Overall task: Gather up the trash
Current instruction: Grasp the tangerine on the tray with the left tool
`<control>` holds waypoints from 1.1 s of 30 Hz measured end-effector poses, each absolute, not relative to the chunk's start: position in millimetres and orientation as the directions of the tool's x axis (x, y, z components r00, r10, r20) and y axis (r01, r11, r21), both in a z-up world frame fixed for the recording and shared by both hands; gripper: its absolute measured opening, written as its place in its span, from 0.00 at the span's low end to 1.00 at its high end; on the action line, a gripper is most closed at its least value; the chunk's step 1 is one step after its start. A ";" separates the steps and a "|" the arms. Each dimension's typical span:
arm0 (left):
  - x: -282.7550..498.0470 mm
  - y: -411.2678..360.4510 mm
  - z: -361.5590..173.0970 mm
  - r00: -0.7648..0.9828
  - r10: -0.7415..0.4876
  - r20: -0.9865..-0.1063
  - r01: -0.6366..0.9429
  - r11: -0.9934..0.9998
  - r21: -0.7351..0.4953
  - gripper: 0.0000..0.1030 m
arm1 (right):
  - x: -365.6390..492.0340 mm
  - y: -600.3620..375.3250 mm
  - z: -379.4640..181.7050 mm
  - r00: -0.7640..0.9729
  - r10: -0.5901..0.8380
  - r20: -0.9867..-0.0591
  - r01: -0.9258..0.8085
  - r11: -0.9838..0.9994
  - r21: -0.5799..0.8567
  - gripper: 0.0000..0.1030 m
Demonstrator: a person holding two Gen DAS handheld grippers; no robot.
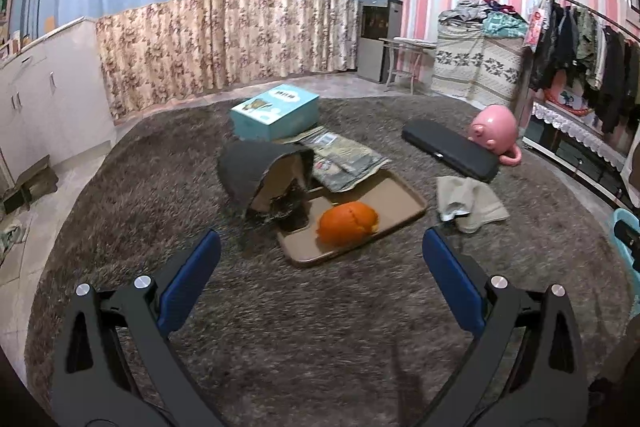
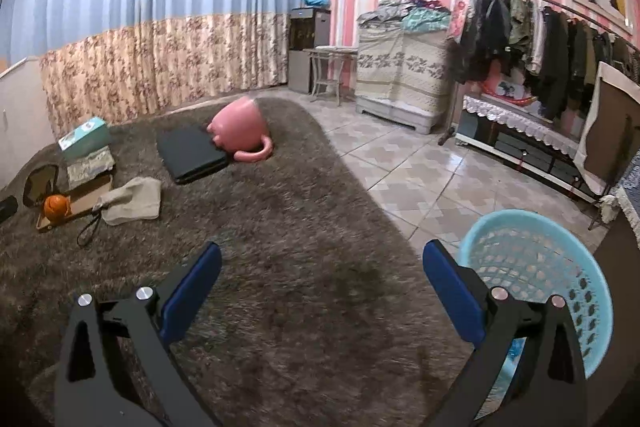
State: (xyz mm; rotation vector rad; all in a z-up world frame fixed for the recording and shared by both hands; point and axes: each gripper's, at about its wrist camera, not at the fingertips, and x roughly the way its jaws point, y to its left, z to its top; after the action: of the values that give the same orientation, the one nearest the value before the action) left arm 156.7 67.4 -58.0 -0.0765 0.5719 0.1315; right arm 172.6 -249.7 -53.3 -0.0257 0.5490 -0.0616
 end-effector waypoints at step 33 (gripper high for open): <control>198.6 77.2 -71.0 0.806 0.060 -0.589 -0.101 0.994 -0.037 0.36 | 245.5 -152.9 -67.2 0.782 0.149 -0.605 -0.222 0.974 -0.047 0.96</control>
State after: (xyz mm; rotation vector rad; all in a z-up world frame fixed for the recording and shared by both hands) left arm 198.6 77.2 -71.0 -0.0678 0.6273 0.0858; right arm 245.5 -152.9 -67.2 -0.1184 0.6421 0.2012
